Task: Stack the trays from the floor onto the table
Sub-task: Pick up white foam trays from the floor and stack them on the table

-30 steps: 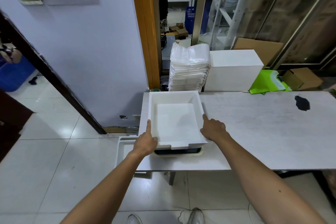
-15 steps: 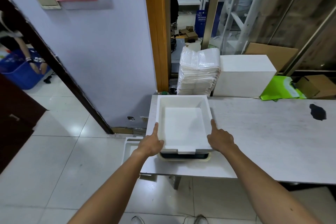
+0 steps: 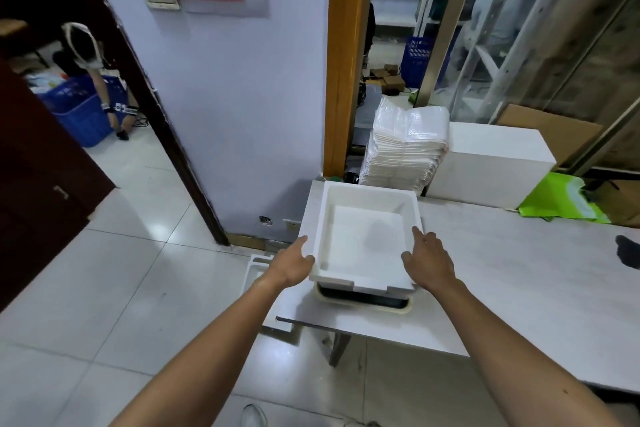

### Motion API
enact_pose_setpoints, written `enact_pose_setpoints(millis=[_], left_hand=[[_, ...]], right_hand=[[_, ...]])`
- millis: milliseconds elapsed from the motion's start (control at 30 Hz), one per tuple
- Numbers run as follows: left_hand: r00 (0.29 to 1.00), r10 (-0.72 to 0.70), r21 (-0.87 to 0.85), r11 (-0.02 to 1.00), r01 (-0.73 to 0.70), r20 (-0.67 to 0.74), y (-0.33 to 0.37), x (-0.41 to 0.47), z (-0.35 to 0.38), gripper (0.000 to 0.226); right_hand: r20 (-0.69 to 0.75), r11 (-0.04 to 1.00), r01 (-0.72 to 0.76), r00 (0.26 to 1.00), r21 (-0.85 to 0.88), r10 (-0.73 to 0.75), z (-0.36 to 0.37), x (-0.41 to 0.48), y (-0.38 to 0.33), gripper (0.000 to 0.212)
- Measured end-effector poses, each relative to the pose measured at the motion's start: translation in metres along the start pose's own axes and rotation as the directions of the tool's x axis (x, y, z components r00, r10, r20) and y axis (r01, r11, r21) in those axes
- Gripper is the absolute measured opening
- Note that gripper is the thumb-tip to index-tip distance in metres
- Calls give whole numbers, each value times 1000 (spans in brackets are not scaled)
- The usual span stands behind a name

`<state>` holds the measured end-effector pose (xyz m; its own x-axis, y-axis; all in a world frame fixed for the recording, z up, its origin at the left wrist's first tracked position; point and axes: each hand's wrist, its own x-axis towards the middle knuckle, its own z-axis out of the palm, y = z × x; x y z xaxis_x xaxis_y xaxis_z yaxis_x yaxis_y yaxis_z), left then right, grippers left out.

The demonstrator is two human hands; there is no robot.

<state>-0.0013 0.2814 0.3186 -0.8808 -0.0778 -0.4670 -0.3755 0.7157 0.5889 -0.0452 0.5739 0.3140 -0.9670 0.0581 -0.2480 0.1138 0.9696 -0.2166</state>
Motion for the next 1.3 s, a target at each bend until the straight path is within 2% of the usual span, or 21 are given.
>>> enact_pose_setpoints(millis=[133, 300, 467, 667, 733, 867, 1000, 1200, 1300], left_hand=[[993, -20, -89, 996, 10, -117, -25, -3, -18, 56], [970, -88, -166, 985, 51, -226, -60, -10, -43, 47], [953, -181, -239, 963, 123, -242, -105, -15, -61, 48], [960, -221, -234, 956, 179, -171, -169, -13, -72, 45], [962, -232, -210, 957, 200, -144, -188, -8, -75, 46], [954, -267, -177, 954, 241, -137, -230, 13, -79, 47], [961, -273, -35, 962, 271, -51, -267, 42, -70, 50], [953, -302, -70, 950, 303, 25, -330, 100, -46, 51], [956, -292, -88, 952, 293, 33, -337, 107, -38, 49]], right_hand=[[-107, 991, 136, 985, -4, -136, -1, 1, -34, 66], [-145, 953, 303, 944, 26, -296, 5, -4, -94, 64], [-132, 870, 493, 863, 11, -488, 27, -14, -166, 61], [-55, 831, 552, 834, 66, -549, 89, -12, -243, 65], [-20, 832, 550, 835, 70, -550, 112, -13, -262, 67], [212, 882, 471, 859, 30, -466, 163, -11, -290, 68], [367, 916, 401, 856, -25, -365, 208, 1, -301, 67], [464, 957, 271, 864, -104, -194, 290, 40, -323, 69], [464, 961, 242, 872, -136, -154, 300, 48, -317, 68]])
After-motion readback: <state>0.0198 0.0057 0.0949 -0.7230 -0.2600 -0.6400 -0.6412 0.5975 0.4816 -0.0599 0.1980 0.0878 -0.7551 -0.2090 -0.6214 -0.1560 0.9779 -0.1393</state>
